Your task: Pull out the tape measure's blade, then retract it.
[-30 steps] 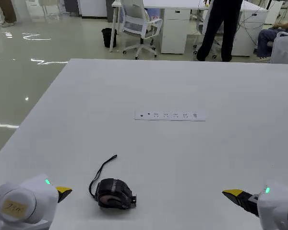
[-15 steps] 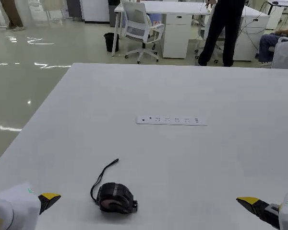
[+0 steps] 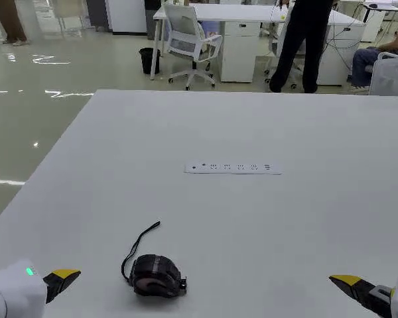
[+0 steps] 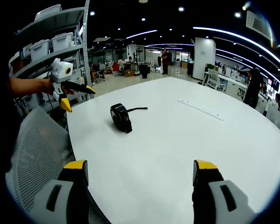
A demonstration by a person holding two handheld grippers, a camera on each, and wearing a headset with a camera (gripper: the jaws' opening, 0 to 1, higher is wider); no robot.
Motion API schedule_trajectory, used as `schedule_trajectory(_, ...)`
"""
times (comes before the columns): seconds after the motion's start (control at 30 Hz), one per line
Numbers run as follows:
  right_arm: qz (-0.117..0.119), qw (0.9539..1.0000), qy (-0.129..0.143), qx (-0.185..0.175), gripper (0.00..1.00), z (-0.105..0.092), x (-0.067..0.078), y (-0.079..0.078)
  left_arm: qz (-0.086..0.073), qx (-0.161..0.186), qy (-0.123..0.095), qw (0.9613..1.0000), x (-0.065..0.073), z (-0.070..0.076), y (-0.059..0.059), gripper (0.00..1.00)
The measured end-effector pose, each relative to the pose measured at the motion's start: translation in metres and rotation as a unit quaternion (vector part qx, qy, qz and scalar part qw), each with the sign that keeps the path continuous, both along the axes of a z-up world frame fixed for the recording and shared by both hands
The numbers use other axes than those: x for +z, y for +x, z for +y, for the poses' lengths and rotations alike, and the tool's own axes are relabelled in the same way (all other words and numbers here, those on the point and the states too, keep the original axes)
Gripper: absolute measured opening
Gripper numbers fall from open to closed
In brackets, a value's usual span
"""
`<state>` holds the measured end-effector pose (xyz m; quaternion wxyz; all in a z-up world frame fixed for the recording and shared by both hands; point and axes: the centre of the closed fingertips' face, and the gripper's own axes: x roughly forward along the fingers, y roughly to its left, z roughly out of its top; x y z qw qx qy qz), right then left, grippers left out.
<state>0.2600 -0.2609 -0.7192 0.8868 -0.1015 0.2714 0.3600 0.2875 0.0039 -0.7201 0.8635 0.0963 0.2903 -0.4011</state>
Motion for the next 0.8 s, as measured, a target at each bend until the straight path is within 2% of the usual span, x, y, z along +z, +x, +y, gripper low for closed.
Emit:
schedule_trajectory(0.2, -0.004, 1.0000, -0.002, 0.002, 0.97, -0.0003, -0.0009, 0.0027, 0.003, -0.006, 0.004, 1.0000, -0.0025, -0.0007, -0.0008, 0.99)
schedule_trajectory(0.33, -0.004, 1.0000, -0.004, 0.004, 0.97, 0.0003, -0.0020, 0.0030, -0.003, -0.008, 0.004, 1.0000, -0.0009, -0.0013, 0.0006, 0.99)
schedule_trajectory(0.8, -0.010, 0.9999, -0.007, 0.010, 0.97, 0.0024, -0.0014, 0.0029, -0.009, -0.010, 0.005, 0.9999, 0.0011, -0.0014, -0.0001, 0.99)
